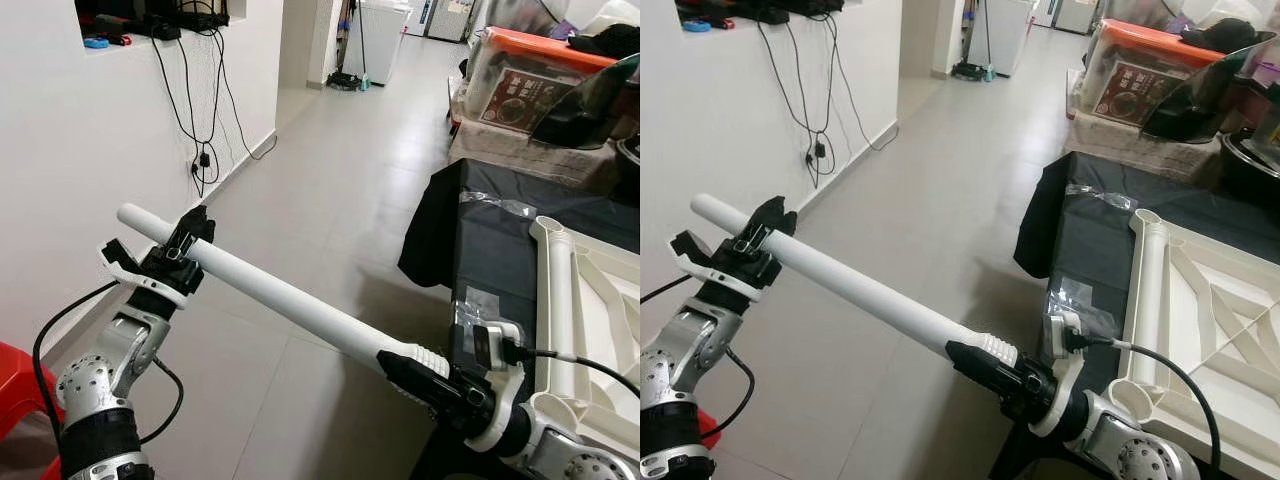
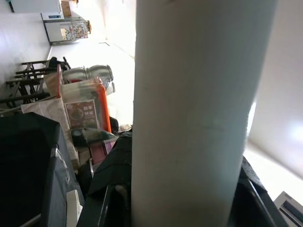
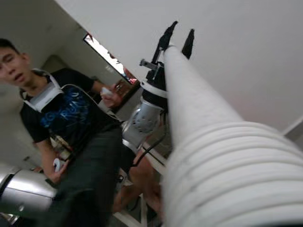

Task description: Building children table

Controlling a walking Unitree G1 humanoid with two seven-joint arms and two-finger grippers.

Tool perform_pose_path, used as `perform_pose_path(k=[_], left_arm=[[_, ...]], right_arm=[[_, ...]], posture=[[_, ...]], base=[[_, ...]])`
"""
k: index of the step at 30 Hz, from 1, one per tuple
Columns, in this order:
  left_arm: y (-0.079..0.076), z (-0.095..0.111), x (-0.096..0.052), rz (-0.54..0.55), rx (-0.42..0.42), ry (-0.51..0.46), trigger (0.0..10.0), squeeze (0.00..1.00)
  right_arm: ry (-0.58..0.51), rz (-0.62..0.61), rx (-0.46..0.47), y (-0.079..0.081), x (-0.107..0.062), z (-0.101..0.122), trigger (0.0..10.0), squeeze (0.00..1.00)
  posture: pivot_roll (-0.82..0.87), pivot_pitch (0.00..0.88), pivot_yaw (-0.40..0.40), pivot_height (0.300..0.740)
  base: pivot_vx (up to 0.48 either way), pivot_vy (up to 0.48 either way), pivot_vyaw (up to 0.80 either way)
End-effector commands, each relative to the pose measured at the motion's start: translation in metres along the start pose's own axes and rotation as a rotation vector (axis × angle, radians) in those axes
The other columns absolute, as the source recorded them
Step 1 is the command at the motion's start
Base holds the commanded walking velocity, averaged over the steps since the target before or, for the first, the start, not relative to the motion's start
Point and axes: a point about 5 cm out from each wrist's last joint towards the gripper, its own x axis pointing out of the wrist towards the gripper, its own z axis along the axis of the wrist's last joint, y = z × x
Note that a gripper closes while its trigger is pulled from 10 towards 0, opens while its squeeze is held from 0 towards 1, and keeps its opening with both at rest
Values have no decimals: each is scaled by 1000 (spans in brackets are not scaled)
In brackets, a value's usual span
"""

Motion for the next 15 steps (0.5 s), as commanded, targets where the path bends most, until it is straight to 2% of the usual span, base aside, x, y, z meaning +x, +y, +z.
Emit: perform_pose_path(k=[1,4,7,8,9,15], left_arm=[[-3,-4,6,-22,-15,14,10000,0],[-3,-2,5,-20,-11,9,10000,0],[-5,7,3,-16,4,-15,10000,0],[-5,7,3,-16,4,-15,10000,0],[-6,11,3,-18,14,-23,10000,0],[-8,17,2,-17,30,-33,10000,0]], right_arm=[[11,-79,8,-7,-13,-2,10000,0],[6,-94,6,-8,-18,0,10000,0],[-4,-148,2,-11,-39,3,10000,0],[-4,-148,2,-11,-39,3,10000,0],[-8,-182,-2,-13,-50,5,10000,0],[-13,-265,-24,-19,-69,10,10000,0]], posture=[[95,0,-119,740],[96,0,-121,740],[95,0,-124,740],[95,0,-124,740],[96,0,-125,740],[96,0,-129,740]], base=[[0,0,0],[0,0,0],[0,0,0],[0,0,0],[0,0,0],[0,0,0]])
